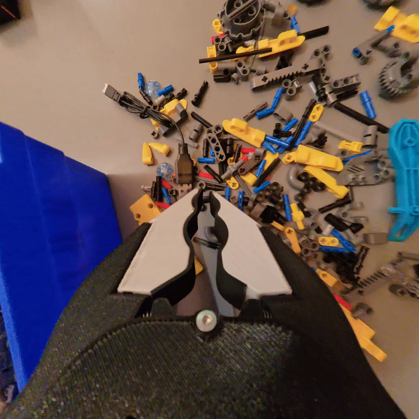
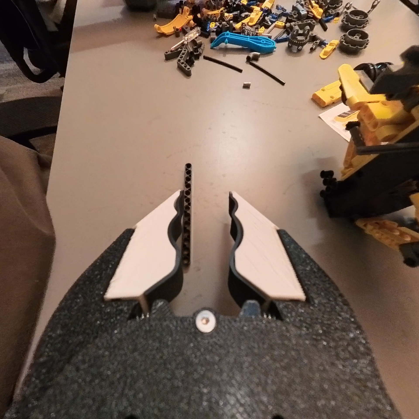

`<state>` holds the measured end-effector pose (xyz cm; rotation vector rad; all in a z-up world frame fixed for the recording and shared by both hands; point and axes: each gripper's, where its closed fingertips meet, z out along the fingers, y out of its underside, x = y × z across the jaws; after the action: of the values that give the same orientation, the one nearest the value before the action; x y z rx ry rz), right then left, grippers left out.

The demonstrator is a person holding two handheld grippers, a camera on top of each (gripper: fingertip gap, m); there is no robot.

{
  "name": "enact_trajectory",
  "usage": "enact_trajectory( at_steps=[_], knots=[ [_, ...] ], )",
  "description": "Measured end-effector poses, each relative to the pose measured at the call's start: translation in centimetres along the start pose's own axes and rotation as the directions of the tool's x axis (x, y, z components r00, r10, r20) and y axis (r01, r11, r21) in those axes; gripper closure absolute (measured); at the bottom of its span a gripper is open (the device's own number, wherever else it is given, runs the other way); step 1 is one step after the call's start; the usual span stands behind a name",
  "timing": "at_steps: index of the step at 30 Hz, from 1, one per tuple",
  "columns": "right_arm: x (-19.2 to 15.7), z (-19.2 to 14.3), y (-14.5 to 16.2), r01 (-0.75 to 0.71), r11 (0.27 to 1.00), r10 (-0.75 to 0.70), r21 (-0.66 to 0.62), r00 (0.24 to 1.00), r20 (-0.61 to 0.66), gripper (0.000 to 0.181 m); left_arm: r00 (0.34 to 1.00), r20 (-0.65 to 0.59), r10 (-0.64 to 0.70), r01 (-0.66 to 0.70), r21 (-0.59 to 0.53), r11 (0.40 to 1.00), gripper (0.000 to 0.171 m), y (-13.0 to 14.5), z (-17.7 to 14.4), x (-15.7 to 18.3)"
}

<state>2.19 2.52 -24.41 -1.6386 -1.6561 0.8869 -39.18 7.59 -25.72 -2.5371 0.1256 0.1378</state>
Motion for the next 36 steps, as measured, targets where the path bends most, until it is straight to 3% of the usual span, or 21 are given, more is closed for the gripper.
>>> enact_trajectory(
  at_steps=[12,19,36],
  knots=[
    [0.3,-0.1,-0.1,-0.051,0.999,0.050,0.011,0.998,0.025,0.142,0.986,-0.136,-0.099,0.098,-0.011,0.995,0.170,-0.3,0.7,0.8],
    [0.5,-0.2,-0.2,-0.080,0.997,0.080,0.018,0.996,0.035,0.141,0.985,-0.129,-0.117,0.115,-0.027,0.993,0.169,0.8,0.1,1.2],
    [0.4,-0.2,-0.2,-0.063,0.998,0.063,0.012,0.998,0.026,0.141,0.980,-0.147,-0.132,0.128,-0.032,0.991,0.164,0.2,0.5,1.4]
  ],
)
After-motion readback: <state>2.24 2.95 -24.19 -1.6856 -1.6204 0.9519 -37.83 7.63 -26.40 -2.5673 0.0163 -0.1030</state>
